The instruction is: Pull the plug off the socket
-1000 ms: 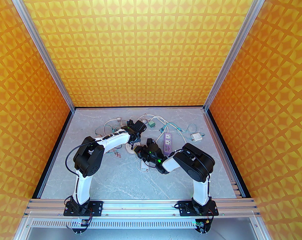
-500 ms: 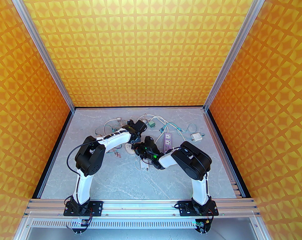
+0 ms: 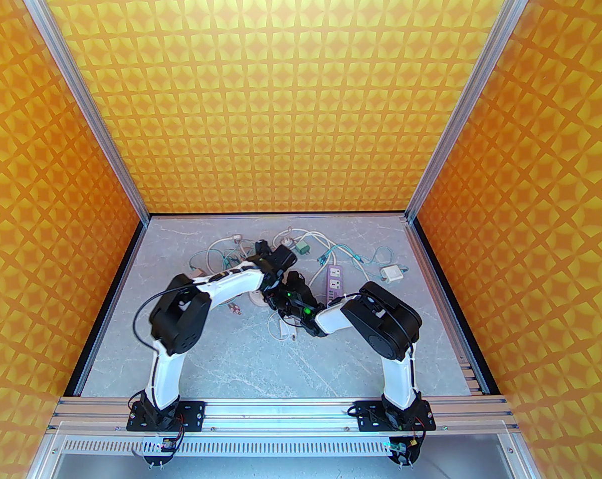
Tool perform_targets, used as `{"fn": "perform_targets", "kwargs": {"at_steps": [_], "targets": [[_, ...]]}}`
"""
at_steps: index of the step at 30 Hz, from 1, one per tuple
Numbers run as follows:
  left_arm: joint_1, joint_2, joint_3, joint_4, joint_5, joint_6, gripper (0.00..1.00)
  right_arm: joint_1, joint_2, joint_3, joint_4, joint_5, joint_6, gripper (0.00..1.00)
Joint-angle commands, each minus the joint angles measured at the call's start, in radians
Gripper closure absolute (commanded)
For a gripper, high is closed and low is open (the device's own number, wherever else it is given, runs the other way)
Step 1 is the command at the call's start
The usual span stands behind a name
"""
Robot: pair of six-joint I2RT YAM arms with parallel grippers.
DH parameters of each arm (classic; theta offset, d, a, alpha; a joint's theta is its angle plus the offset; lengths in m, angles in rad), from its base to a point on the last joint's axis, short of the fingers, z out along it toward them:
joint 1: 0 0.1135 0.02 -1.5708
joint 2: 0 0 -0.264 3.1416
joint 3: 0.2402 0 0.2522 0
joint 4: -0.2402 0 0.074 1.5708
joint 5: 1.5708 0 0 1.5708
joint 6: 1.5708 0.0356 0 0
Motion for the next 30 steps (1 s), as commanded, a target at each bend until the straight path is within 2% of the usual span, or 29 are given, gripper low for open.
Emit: {"fn": "perform_targets", "kwargs": {"at_steps": [1, 4, 10, 15, 20, 22, 25, 30], "targets": [[-0.003, -0.026, -0.021, 0.004, 0.066, -0.019, 0.64, -0.003, 0.101, -0.039, -0.268, 0.016, 0.027, 1.00], [-0.023, 0.031, 0.103, -0.074, 0.073, 0.016, 0.64, -0.003, 0.098, -0.032, -0.286, 0.017, 0.021, 1.00], [-0.084, 0.174, 0.296, -0.226, -0.006, 0.080, 0.64, -0.004, 0.104, -0.019, -0.304, 0.006, 0.018, 1.00], [-0.066, 0.140, 0.207, -0.188, -0.020, 0.043, 0.65, -0.003, 0.108, -0.024, -0.296, 0.006, 0.027, 1.00], [0.037, -0.006, -0.042, 0.019, 0.171, -0.059, 0.67, -0.003, 0.106, -0.025, -0.293, 0.005, 0.030, 1.00], [0.039, -0.042, -0.069, 0.052, 0.179, -0.043, 0.66, -0.003, 0.107, -0.024, -0.293, 0.003, 0.030, 1.00], [0.010, 0.004, 0.034, -0.037, 0.131, 0.008, 0.66, -0.003, 0.113, -0.018, -0.294, -0.001, 0.031, 1.00], [-0.058, 0.184, 0.298, -0.258, 0.028, 0.080, 0.66, -0.003, 0.116, -0.011, -0.304, -0.006, 0.027, 1.00]]}}
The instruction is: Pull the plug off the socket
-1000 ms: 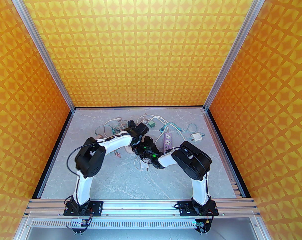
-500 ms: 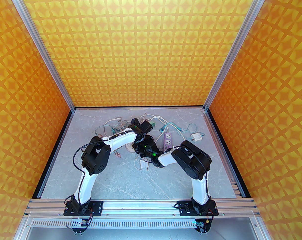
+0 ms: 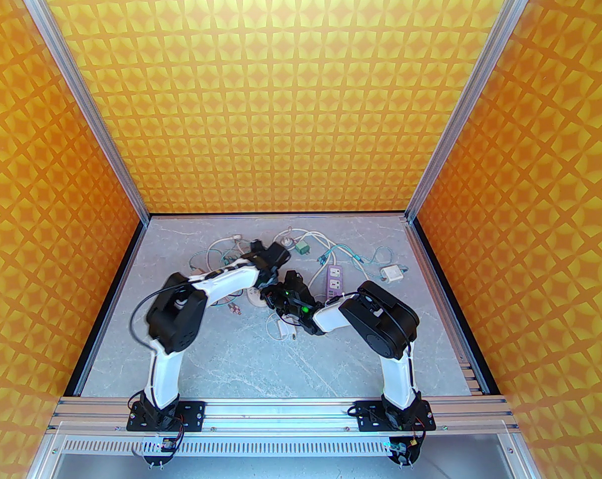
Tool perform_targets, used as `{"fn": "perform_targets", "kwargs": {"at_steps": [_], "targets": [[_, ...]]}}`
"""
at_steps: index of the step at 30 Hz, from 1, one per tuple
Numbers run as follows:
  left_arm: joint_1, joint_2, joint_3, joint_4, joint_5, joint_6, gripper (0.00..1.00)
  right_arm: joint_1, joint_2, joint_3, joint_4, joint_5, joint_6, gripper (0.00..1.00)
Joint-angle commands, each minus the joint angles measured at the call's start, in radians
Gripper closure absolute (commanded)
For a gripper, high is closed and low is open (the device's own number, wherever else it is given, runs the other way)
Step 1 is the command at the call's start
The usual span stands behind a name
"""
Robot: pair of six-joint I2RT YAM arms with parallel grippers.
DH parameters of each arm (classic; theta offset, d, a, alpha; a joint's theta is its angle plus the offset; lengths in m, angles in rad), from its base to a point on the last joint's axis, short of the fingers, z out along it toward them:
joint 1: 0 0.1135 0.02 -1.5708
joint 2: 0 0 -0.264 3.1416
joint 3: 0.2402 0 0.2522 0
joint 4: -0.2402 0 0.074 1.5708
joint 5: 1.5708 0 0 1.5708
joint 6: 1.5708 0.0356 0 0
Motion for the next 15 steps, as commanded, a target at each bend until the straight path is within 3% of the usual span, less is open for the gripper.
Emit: {"fn": "perform_targets", "kwargs": {"at_steps": [1, 5, 11, 15], "targets": [[-0.076, 0.092, 0.144, -0.137, -0.017, 0.050, 0.66, -0.001, 0.100, -0.041, -0.293, 0.002, 0.011, 1.00], [-0.068, 0.081, 0.109, -0.132, -0.026, 0.018, 0.67, -0.001, 0.098, -0.043, -0.295, 0.004, 0.015, 1.00], [0.004, -0.084, -0.090, 0.032, 0.084, -0.051, 0.67, -0.001, 0.098, -0.041, -0.298, 0.006, 0.017, 1.00], [-0.013, -0.069, -0.037, 0.001, 0.083, -0.017, 0.67, -0.001, 0.098, -0.038, -0.304, 0.005, 0.016, 1.00]]}}
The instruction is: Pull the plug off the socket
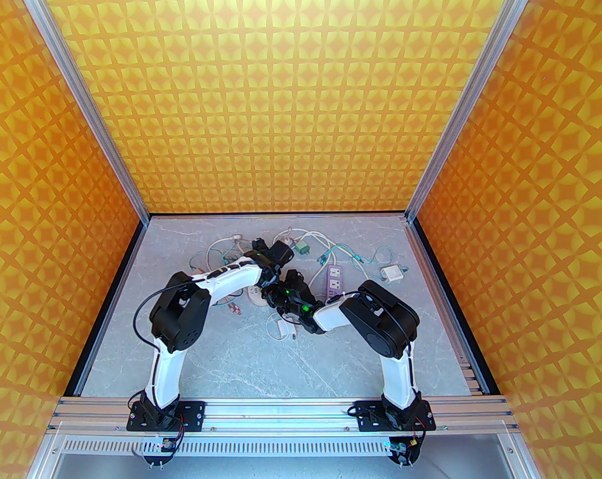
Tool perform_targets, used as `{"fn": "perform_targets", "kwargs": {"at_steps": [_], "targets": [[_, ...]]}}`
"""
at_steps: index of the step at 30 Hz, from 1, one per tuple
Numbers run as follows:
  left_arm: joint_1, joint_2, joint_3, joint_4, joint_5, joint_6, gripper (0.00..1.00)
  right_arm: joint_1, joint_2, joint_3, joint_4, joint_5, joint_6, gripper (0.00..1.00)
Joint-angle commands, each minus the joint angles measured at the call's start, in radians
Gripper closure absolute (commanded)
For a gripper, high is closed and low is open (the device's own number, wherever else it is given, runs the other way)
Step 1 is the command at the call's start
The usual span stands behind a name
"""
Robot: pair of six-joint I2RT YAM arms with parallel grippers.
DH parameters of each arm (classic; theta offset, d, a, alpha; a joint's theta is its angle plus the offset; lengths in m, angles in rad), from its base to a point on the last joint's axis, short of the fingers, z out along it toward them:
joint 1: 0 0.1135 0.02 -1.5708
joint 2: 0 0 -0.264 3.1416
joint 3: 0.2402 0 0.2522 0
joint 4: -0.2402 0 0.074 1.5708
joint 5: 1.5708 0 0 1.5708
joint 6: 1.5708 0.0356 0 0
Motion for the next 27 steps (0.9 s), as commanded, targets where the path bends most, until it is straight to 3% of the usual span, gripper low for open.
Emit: {"fn": "perform_targets", "kwargs": {"at_steps": [1, 6, 10, 18, 27], "targets": [[-0.042, 0.002, 0.056, -0.052, 0.047, 0.028, 0.67, 0.002, 0.097, -0.045, -0.292, 0.006, 0.016, 1.00], [-0.121, 0.143, 0.266, -0.230, -0.106, 0.088, 0.67, 0.002, 0.103, -0.039, -0.299, 0.004, 0.016, 1.00], [-0.122, 0.160, 0.262, -0.242, -0.137, 0.082, 0.66, 0.002, 0.106, -0.042, -0.297, 0.006, 0.021, 1.00], [-0.005, -0.012, -0.018, -0.016, 0.092, 0.000, 0.67, 0.002, 0.110, -0.046, -0.298, 0.010, 0.024, 1.00], [-0.134, 0.146, 0.251, -0.236, -0.133, 0.079, 0.67, 0.002, 0.120, -0.025, -0.325, 0.008, 0.018, 1.00]]}}
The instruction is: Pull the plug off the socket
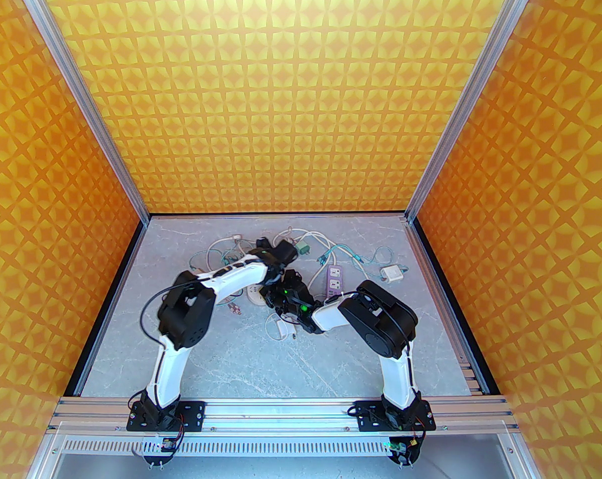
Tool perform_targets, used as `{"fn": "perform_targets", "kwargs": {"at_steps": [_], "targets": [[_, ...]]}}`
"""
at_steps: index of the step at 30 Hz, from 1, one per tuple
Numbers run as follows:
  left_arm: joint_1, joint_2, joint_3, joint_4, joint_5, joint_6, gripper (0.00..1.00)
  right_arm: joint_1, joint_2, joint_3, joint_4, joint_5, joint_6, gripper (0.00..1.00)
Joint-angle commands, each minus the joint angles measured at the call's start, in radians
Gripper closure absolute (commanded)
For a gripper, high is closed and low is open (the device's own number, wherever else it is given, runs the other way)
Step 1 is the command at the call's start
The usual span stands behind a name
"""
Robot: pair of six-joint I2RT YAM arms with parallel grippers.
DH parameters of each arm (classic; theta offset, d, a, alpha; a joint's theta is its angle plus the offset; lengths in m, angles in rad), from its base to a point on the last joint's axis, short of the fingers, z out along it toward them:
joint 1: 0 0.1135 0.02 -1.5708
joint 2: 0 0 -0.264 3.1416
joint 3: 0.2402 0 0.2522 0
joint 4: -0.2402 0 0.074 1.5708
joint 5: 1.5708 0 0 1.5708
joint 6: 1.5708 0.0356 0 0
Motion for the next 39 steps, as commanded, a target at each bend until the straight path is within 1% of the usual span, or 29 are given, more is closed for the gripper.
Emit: {"fn": "perform_targets", "kwargs": {"at_steps": [1, 2, 4, 6, 9, 11, 13, 16, 18, 20, 23, 26, 32, 36, 37, 39], "targets": [[-0.097, 0.044, 0.082, -0.093, -0.059, 0.036, 0.67, -0.002, 0.110, -0.037, -0.324, 0.010, 0.019, 1.00], [-0.101, 0.045, 0.080, -0.097, -0.080, 0.035, 0.66, -0.002, 0.113, -0.037, -0.324, 0.010, 0.021, 1.00], [-0.087, 0.034, 0.044, -0.083, -0.078, 0.004, 0.67, -0.002, 0.117, -0.037, -0.323, 0.009, 0.025, 1.00], [-0.057, -0.009, -0.045, -0.024, -0.027, -0.033, 0.68, -0.002, 0.117, -0.037, -0.325, 0.010, 0.025, 1.00], [0.005, -0.106, -0.205, 0.123, 0.121, -0.082, 0.69, -0.002, 0.116, -0.036, -0.335, 0.013, 0.022, 1.00], [0.016, -0.147, -0.254, 0.163, 0.136, -0.074, 0.70, -0.002, 0.116, -0.032, -0.339, 0.012, 0.020, 1.00], [-0.003, -0.138, -0.190, 0.122, 0.098, -0.044, 0.69, -0.002, 0.115, -0.024, -0.350, 0.013, 0.016, 1.00], [-0.060, -0.069, -0.053, 0.011, 0.002, -0.002, 0.68, -0.002, 0.114, -0.011, -0.368, 0.012, 0.010, 1.00], [-0.079, -0.019, 0.016, -0.041, -0.012, -0.002, 0.68, -0.002, 0.113, -0.007, -0.374, 0.010, 0.008, 1.00], [-0.078, 0.001, 0.023, -0.048, -0.010, -0.011, 0.68, -0.002, 0.109, -0.008, -0.376, 0.011, 0.007, 1.00], [-0.049, -0.035, -0.036, -0.005, 0.025, -0.019, 0.68, -0.005, 0.083, -0.019, -0.376, 0.019, -0.003, 1.00], [-0.012, -0.104, -0.107, 0.055, 0.064, -0.018, 0.68, -0.007, 0.057, -0.015, -0.379, 0.024, -0.027, 1.00], [0.029, -0.187, -0.092, 0.018, 0.069, 0.011, 0.67, -0.010, 0.024, -0.002, -0.417, 0.032, -0.061, 1.00], [0.071, -0.275, -0.139, 0.041, 0.101, 0.024, 0.66, -0.018, 0.023, -0.018, -0.390, 0.026, -0.058, 1.00], [0.110, -0.299, -0.151, 0.048, 0.119, 0.030, 0.66, -0.019, 0.023, -0.020, -0.381, 0.024, -0.059, 1.00], [0.152, -0.331, -0.169, 0.058, 0.159, 0.042, 0.66, -0.023, 0.015, -0.014, -0.376, 0.016, -0.071, 0.99]]}}
